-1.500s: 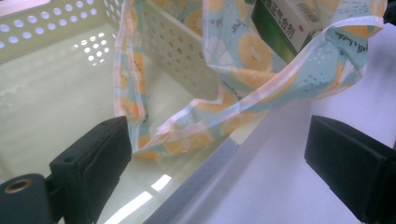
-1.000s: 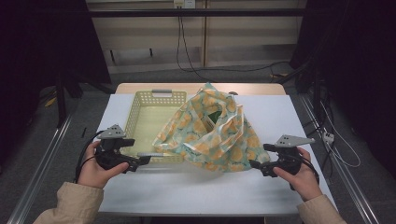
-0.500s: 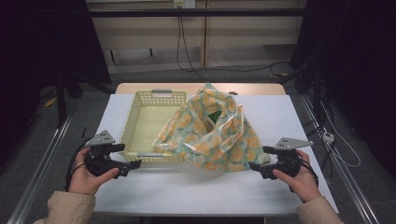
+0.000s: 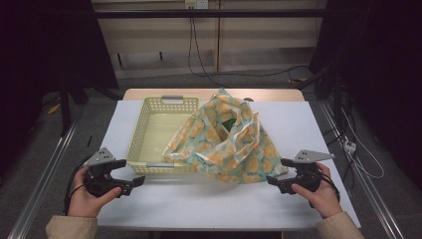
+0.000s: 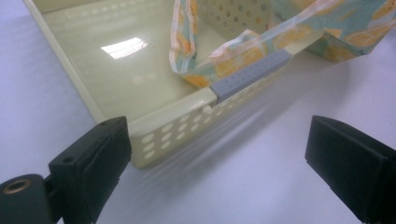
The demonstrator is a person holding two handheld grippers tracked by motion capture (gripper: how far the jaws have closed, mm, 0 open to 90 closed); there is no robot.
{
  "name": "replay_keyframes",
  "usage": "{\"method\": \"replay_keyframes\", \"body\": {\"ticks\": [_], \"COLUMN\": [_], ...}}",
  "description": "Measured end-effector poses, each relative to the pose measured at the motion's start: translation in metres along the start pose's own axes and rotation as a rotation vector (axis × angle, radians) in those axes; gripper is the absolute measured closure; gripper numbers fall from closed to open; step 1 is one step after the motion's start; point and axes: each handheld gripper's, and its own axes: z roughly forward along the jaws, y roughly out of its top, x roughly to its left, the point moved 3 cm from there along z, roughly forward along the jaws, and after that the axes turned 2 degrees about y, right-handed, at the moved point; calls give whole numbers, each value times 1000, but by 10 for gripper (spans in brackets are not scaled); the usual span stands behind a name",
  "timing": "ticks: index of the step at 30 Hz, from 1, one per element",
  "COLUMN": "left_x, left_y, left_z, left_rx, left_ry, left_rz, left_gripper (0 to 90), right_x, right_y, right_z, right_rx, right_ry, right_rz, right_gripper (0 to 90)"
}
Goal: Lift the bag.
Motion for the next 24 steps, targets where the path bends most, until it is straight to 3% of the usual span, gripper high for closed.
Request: {"method": "replay_keyframes", "body": {"ticks": [11,24], "left_x": [8,7], "left_y": [-18,-28], "left_z": [7,15], "left_rx": [-4,-6], "left_ry": [-4,-29], "left_rz": [-56,-70], "left_gripper": [65,63], "right_x": [1,0], "right_y": [-3,-11], "right_z": [1,-3], "right_rx": [-6,-28], "right_ry": [-3,-13], "right_rz": [0,8], "right_gripper": [125,125]}}
